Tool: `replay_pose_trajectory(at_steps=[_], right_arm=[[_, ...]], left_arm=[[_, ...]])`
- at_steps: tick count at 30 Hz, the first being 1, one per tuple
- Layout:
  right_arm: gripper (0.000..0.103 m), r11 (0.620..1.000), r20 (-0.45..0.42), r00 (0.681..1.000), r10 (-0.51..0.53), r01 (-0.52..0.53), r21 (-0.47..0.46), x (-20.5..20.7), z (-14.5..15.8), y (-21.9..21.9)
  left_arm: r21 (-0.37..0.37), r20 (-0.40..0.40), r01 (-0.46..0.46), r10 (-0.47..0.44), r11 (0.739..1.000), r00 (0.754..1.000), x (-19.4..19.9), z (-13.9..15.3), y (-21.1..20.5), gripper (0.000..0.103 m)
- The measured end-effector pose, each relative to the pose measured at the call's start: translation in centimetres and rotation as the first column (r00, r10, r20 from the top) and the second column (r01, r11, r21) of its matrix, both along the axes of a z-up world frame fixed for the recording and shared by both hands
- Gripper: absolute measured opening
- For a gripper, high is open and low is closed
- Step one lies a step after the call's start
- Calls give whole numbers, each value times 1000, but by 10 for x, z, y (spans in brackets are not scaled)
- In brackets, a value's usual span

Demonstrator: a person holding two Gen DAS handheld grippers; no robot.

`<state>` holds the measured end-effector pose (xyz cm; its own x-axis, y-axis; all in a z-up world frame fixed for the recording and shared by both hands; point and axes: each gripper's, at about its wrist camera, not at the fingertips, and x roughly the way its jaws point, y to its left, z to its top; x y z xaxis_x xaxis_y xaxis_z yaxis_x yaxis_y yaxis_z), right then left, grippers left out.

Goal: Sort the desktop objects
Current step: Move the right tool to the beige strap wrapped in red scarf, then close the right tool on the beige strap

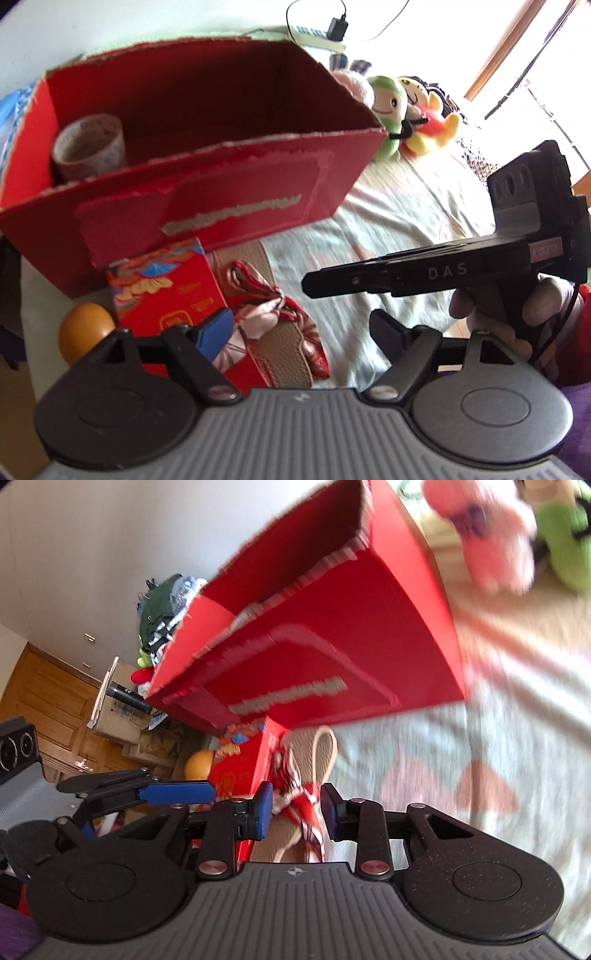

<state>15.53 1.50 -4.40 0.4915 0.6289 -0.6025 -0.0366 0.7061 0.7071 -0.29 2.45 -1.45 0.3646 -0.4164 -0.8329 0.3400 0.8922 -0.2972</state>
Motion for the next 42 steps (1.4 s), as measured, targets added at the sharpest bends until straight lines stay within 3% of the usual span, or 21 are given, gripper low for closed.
replay_pose_trajectory(at_steps=[5,15,23,28,42], right_arm=[[33,1000,-32,999,-15,16,24,0,-9,-2],[30,999,43,998,-34,34,-3,22,-12,4],[12,1000,23,1000,-4,3,27,28,-22,7],[9,999,18,1000,-3,2,38,23,-21,-3],[7,986,-5,987,-162,163,26,-1,-16,-48]], left_arm=[[-7,-27,9,-9,1000,1000,4,-10,-4,82],[-11,-52,22,-22,1000,998,12,-21,-8,82],[-11,-61,29,-30,1000,998,17,-26,-10,82],[-11,-66,27,-28,1000,997,19,-26,-9,82],[24,-91,128,-126,991,988,43,-40,-52,83]])
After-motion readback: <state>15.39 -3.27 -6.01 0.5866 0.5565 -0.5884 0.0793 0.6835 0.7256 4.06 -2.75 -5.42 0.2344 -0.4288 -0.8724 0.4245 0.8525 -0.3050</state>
